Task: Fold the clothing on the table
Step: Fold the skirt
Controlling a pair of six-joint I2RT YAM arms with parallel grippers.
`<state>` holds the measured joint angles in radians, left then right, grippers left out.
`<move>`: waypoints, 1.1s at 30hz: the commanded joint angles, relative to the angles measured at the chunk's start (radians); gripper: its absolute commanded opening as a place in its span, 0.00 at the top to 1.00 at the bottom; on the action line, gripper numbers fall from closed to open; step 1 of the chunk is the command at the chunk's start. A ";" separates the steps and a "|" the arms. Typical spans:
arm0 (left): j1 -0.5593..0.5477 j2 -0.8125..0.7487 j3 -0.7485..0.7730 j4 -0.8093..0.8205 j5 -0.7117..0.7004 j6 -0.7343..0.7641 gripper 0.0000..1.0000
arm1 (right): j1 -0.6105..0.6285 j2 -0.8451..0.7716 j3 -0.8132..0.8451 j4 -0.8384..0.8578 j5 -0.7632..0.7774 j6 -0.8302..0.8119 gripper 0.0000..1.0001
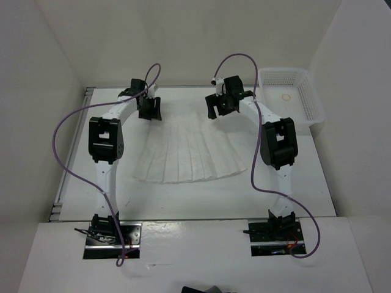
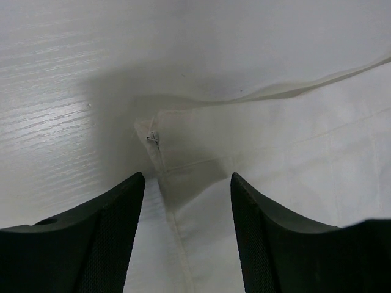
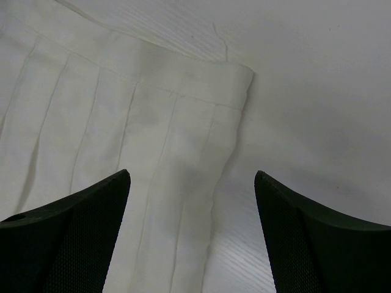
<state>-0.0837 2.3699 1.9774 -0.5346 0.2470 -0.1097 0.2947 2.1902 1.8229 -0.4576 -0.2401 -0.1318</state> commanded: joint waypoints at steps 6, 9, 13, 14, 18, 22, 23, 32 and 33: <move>0.015 0.017 0.092 -0.018 -0.014 -0.005 0.34 | -0.003 -0.060 -0.007 0.007 -0.015 -0.014 0.14; 0.015 0.037 0.106 -0.018 -0.005 -0.005 0.34 | -0.003 -0.060 -0.007 0.007 -0.015 -0.014 0.14; 0.015 0.058 0.149 -0.018 0.015 0.004 0.36 | -0.003 -0.060 -0.007 0.007 -0.015 -0.014 0.14; 0.015 0.069 0.158 -0.031 0.015 0.004 0.36 | -0.003 -0.060 -0.007 0.007 -0.015 -0.014 0.14; 0.015 0.080 0.169 -0.031 0.015 0.004 0.39 | -0.003 -0.060 -0.007 0.007 -0.015 -0.014 0.14; 0.015 0.100 0.178 -0.042 0.006 -0.005 0.40 | -0.003 -0.069 -0.007 0.007 -0.015 -0.023 0.14; 0.015 0.100 0.188 -0.042 0.006 -0.005 0.40 | -0.003 -0.069 -0.007 0.007 -0.015 -0.023 0.14; 0.015 0.111 0.207 -0.053 -0.018 -0.015 0.43 | -0.003 -0.078 -0.016 0.007 -0.015 -0.023 0.14; 0.015 0.120 0.207 -0.053 -0.018 -0.015 0.44 | -0.003 -0.078 -0.016 0.007 -0.015 -0.023 0.14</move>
<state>-0.0715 2.4630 2.1494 -0.5777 0.2314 -0.1116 0.2947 2.1792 1.8183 -0.4580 -0.2478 -0.1471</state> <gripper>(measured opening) 0.563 0.866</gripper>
